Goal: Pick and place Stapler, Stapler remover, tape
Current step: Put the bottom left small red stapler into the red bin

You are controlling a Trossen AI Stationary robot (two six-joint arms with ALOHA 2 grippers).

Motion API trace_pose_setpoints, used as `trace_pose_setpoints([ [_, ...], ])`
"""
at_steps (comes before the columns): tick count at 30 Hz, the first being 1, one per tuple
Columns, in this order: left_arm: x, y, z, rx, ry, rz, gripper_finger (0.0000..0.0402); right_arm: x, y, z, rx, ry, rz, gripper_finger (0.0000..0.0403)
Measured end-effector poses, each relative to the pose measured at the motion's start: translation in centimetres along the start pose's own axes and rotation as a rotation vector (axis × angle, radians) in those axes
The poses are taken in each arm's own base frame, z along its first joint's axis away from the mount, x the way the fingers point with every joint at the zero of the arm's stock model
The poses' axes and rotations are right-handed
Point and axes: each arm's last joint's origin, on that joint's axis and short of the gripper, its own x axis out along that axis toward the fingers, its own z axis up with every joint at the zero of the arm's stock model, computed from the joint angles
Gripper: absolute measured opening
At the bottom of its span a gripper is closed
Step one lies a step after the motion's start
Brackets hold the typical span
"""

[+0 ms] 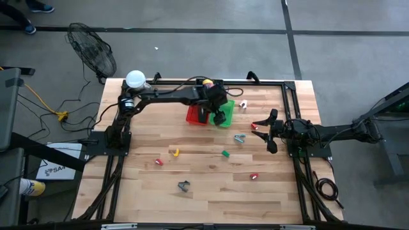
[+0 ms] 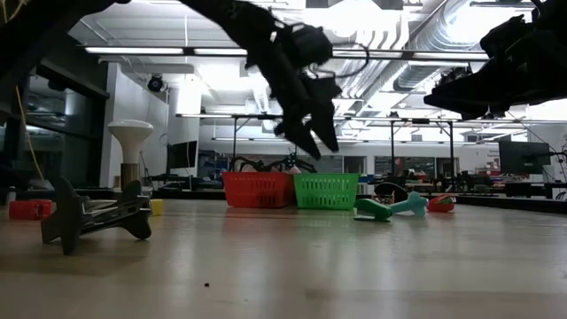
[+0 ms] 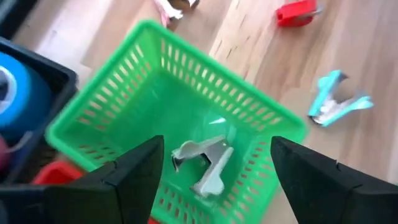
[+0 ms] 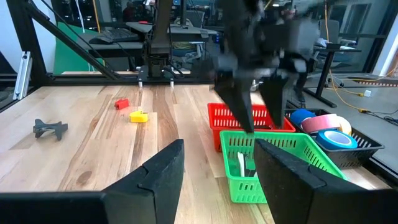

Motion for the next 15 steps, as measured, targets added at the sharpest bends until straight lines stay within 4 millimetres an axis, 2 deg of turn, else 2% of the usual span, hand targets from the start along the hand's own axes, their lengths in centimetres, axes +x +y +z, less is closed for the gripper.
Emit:
trace_pose_setpoints([
  [4,-2.1,-0.5,0.7,0.015,0.066,0.032,0.0279,0.0,0.0,0.0,0.000,0.000,0.000,0.0185],
  [10,-4.4,-2.4,-1.3,0.023,0.275,0.190,0.0256,0.0,0.0,0.0,0.000,0.000,0.000,0.0185],
  [15,-5.1,-4.5,-3.2,0.031,0.414,0.261,0.0246,0.0,0.0,0.0,0.000,0.000,0.000,0.0185],
])
